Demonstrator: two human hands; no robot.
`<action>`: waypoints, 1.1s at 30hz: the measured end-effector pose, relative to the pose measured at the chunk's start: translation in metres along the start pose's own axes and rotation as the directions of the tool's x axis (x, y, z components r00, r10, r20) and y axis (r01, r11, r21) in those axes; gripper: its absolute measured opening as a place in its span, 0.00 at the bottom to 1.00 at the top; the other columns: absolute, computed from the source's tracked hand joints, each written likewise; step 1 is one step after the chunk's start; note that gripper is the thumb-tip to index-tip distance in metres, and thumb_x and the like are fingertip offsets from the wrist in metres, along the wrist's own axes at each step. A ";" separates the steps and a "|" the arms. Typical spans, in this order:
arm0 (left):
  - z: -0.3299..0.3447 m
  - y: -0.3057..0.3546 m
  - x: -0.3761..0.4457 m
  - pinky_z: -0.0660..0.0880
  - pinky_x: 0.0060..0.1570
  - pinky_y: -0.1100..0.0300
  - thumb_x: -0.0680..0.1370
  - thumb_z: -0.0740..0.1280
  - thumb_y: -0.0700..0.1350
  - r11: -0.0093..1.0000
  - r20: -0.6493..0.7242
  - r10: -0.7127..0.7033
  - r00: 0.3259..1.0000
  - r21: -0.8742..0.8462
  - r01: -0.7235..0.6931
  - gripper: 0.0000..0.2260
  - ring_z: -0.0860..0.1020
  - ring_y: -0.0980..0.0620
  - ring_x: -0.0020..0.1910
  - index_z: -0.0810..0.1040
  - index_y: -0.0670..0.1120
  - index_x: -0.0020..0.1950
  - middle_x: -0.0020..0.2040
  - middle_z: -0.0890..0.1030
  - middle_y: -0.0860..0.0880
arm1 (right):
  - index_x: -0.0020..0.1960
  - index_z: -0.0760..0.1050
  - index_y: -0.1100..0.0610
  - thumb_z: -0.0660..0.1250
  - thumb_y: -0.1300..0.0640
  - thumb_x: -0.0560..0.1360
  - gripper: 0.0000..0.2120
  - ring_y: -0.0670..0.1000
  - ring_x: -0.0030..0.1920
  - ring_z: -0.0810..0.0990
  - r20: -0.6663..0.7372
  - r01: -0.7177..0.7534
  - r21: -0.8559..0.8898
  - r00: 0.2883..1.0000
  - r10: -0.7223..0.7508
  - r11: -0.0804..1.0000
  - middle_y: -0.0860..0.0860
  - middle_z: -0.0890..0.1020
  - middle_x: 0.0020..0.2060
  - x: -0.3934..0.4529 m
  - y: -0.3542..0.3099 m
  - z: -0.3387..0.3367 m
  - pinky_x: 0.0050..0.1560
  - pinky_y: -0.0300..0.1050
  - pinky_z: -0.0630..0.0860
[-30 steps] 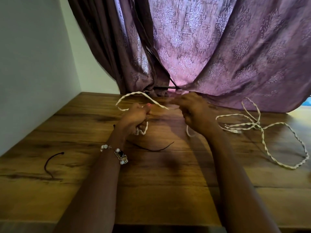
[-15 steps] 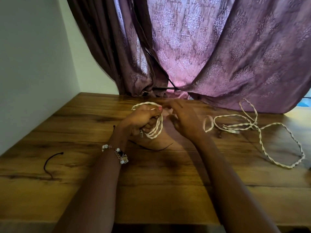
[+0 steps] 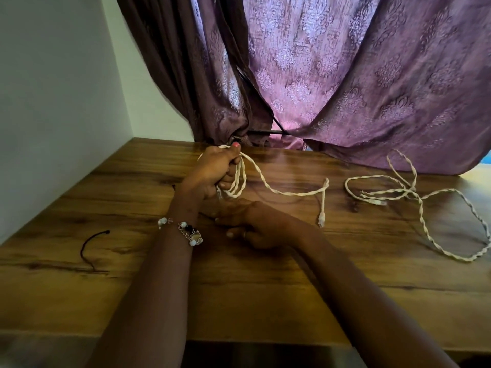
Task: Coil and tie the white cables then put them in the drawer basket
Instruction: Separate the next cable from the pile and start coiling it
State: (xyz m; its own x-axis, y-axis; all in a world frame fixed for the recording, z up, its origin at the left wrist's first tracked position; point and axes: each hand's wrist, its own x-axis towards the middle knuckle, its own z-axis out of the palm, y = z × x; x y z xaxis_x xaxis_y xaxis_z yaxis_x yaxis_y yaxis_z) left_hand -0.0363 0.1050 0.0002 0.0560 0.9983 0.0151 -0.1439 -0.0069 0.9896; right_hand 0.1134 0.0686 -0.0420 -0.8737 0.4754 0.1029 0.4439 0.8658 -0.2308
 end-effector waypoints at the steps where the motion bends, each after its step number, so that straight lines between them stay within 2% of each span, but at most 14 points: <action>1: -0.002 0.001 0.000 0.54 0.20 0.73 0.82 0.57 0.52 1.000 0.010 -0.006 1.000 -0.006 0.006 0.18 0.55 0.58 0.16 0.65 0.46 0.35 0.20 0.59 0.52 | 0.70 0.69 0.60 0.57 0.52 0.78 0.24 0.55 0.73 0.63 0.006 0.001 -0.034 1.000 0.000 0.999 0.56 0.69 0.71 0.004 -0.002 0.007 0.73 0.49 0.59; 4: -0.008 0.002 0.000 0.54 0.20 0.72 0.82 0.58 0.53 1.000 0.031 -0.011 0.999 -0.014 0.011 0.18 0.55 0.58 0.16 0.66 0.46 0.35 0.21 0.59 0.52 | 0.74 0.64 0.57 0.49 0.49 0.79 0.26 0.58 0.74 0.61 -0.054 0.035 -0.133 0.998 -0.042 0.991 0.56 0.65 0.73 0.015 -0.006 0.020 0.69 0.61 0.64; 7: -0.011 0.003 -0.001 0.55 0.19 0.72 0.82 0.57 0.53 0.999 0.031 0.003 1.000 -0.045 -0.002 0.18 0.55 0.59 0.16 0.66 0.46 0.35 0.20 0.59 0.53 | 0.66 0.74 0.58 0.57 0.60 0.74 0.22 0.54 0.63 0.74 -0.274 0.069 -0.014 0.959 -0.070 0.997 0.58 0.77 0.64 0.012 -0.013 0.007 0.65 0.45 0.70; 9: -0.013 0.004 -0.001 0.54 0.19 0.72 0.82 0.56 0.53 0.998 0.015 0.011 1.000 -0.065 -0.010 0.18 0.55 0.59 0.15 0.66 0.45 0.35 0.20 0.59 0.53 | 0.55 0.81 0.60 0.61 0.63 0.72 0.15 0.49 0.49 0.79 -0.521 0.092 0.057 0.852 -0.049 0.994 0.58 0.84 0.49 0.003 -0.014 -0.004 0.55 0.33 0.74; 11: -0.014 0.003 0.000 0.55 0.19 0.72 0.82 0.56 0.53 0.997 0.011 0.012 1.000 -0.070 -0.011 0.18 0.55 0.59 0.15 0.66 0.45 0.35 0.20 0.59 0.53 | 0.50 0.83 0.61 0.68 0.64 0.73 0.07 0.49 0.41 0.81 -0.663 0.057 0.086 0.749 0.014 0.995 0.55 0.85 0.41 -0.004 -0.005 -0.009 0.44 0.40 0.78; 13: -0.014 0.000 0.000 0.55 0.19 0.72 0.82 0.57 0.53 0.997 0.024 -0.005 1.000 -0.071 0.006 0.18 0.56 0.59 0.16 0.67 0.45 0.35 0.20 0.60 0.52 | 0.48 0.82 0.62 0.71 0.62 0.72 0.06 0.51 0.43 0.80 -0.754 -0.006 0.026 0.656 0.023 1.000 0.56 0.83 0.43 -0.007 0.006 -0.013 0.44 0.44 0.76; 15: -0.012 -0.001 -0.001 0.55 0.19 0.72 0.82 0.57 0.53 0.997 0.058 -0.021 0.998 -0.071 0.025 0.19 0.56 0.58 0.16 0.67 0.45 0.35 0.20 0.61 0.52 | 0.54 0.81 0.60 0.73 0.57 0.70 0.13 0.56 0.50 0.76 -0.782 -0.173 -0.117 0.623 0.016 0.978 0.57 0.79 0.49 -0.008 0.019 -0.018 0.50 0.48 0.72; 18: -0.008 0.000 -0.007 0.55 0.19 0.73 0.82 0.56 0.53 0.995 0.140 -0.036 0.990 -0.082 0.048 0.19 0.55 0.59 0.15 0.67 0.44 0.35 0.20 0.60 0.52 | 0.63 0.76 0.51 0.70 0.55 0.70 0.21 0.58 0.58 0.73 -0.751 -0.422 -0.238 0.651 0.109 0.875 0.55 0.78 0.58 -0.012 0.038 -0.024 0.54 0.52 0.64; 22: -0.007 0.000 -0.011 0.51 0.21 0.71 0.82 0.56 0.53 0.989 0.260 -0.052 0.964 -0.118 0.085 0.18 0.54 0.61 0.15 0.66 0.43 0.36 0.20 0.59 0.53 | 0.56 0.81 0.53 0.55 0.60 0.70 0.21 0.57 0.43 0.83 -0.699 -0.403 -0.078 0.674 0.238 0.912 0.54 0.85 0.45 -0.032 0.059 -0.035 0.44 0.55 0.78; 25: -0.012 -0.001 -0.011 0.50 0.20 0.71 0.80 0.57 0.56 0.962 0.357 -0.043 0.933 -0.237 0.135 0.19 0.55 0.62 0.14 0.67 0.44 0.35 0.18 0.60 0.55 | 0.56 0.81 0.49 0.60 0.60 0.74 0.16 0.59 0.43 0.83 -0.794 -0.621 -0.113 0.526 0.305 0.775 0.55 0.85 0.47 -0.048 0.065 -0.048 0.40 0.51 0.78; 28: -0.015 0.002 -0.012 0.55 0.16 0.70 0.67 0.73 0.60 0.918 0.491 0.035 0.871 -0.361 0.167 0.18 0.53 0.61 0.15 0.72 0.47 0.32 0.17 0.63 0.56 | 0.63 0.75 0.50 0.57 0.61 0.79 0.16 0.64 0.49 0.81 -0.769 -0.887 -0.027 0.313 0.558 0.461 0.60 0.82 0.51 -0.068 0.075 -0.056 0.43 0.50 0.73; 30: -0.016 0.000 -0.010 0.57 0.15 0.70 0.62 0.78 0.58 0.895 0.504 0.074 0.860 -0.414 0.166 0.20 0.52 0.60 0.16 0.72 0.47 0.32 0.17 0.63 0.56 | 0.61 0.76 0.57 0.57 0.62 0.79 0.14 0.64 0.53 0.79 -0.715 -0.964 0.047 0.151 0.682 0.263 0.62 0.81 0.52 -0.080 0.075 -0.058 0.49 0.53 0.74; 31: -0.013 -0.001 -0.010 0.58 0.15 0.71 0.62 0.78 0.58 0.893 0.487 0.074 0.870 -0.422 0.160 0.20 0.53 0.61 0.15 0.71 0.47 0.32 0.17 0.63 0.56 | 0.58 0.77 0.58 0.59 0.61 0.78 0.12 0.64 0.55 0.79 -0.702 -0.976 0.056 0.110 0.704 0.209 0.61 0.81 0.53 -0.083 0.075 -0.058 0.53 0.54 0.73; 33: -0.003 -0.004 -0.007 0.57 0.15 0.72 0.69 0.72 0.56 0.909 0.419 0.047 0.907 -0.395 0.135 0.18 0.57 0.62 0.14 0.68 0.46 0.34 0.18 0.61 0.56 | 0.56 0.78 0.58 0.63 0.59 0.77 0.10 0.64 0.58 0.77 -0.722 -0.971 0.025 0.147 0.676 0.238 0.61 0.81 0.53 -0.085 0.078 -0.056 0.60 0.59 0.67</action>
State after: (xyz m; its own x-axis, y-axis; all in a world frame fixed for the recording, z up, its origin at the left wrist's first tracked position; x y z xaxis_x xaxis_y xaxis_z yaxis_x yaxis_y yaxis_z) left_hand -0.0393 0.0981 -0.0048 0.4582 0.8807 0.1205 -0.5132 0.1514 0.8448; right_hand 0.2330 0.1044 -0.0142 0.3157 0.7678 0.5576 0.9488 -0.2599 -0.1794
